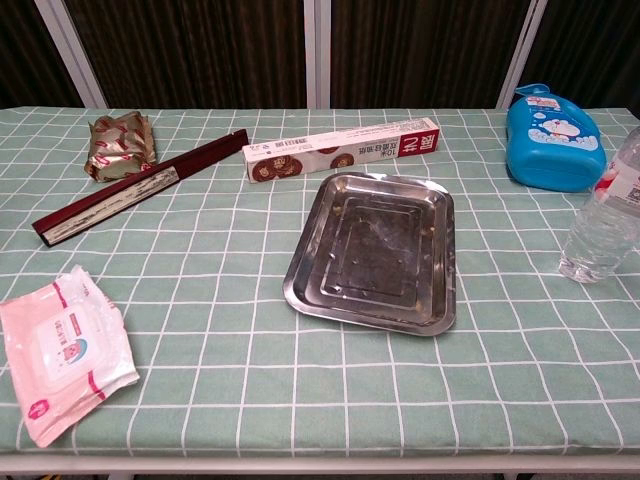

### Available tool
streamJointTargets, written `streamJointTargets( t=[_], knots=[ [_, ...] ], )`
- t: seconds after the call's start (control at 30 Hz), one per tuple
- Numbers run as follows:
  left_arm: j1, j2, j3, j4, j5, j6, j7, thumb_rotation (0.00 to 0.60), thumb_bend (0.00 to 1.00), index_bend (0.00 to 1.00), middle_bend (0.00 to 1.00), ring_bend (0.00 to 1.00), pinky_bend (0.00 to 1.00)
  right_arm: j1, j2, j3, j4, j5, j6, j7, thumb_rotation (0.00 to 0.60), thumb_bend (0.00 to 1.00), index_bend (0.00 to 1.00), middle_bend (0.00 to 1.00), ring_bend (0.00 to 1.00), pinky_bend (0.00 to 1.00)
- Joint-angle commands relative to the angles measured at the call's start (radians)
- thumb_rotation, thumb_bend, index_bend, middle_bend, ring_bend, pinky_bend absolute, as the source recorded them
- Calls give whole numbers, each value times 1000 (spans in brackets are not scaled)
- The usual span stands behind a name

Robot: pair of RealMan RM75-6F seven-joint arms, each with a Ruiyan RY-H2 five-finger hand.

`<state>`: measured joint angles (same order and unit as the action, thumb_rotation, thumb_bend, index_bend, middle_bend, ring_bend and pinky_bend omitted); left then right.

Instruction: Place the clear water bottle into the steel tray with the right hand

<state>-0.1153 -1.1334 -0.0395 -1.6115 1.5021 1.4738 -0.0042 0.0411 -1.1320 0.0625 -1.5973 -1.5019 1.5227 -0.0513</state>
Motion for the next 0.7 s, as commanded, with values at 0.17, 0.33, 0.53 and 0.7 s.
streamJointTargets(
  t=[0.17,0.33,0.53,0.7],
  knots=[
    [7,-3,6,0,15,11,-22,600,137,236,235,97,190,4,-15,-8,-6,11,-29,19,600,48,70,182,0,0],
    [12,8,13,-10,31,21,-21,600,137,236,235,97,190,-10,-35,10,10,18,12,69,600,48,70,192,3,0],
    [10,10,13,-13,37,21,-33,600,138,236,235,97,190,-20,-76,28,23,64,-16,377,600,44,103,219,57,51],
    [7,-9,16,4,46,18,-41,600,137,236,235,97,190,1,-103,55,108,63,-78,832,600,40,125,251,86,83]
  ],
)
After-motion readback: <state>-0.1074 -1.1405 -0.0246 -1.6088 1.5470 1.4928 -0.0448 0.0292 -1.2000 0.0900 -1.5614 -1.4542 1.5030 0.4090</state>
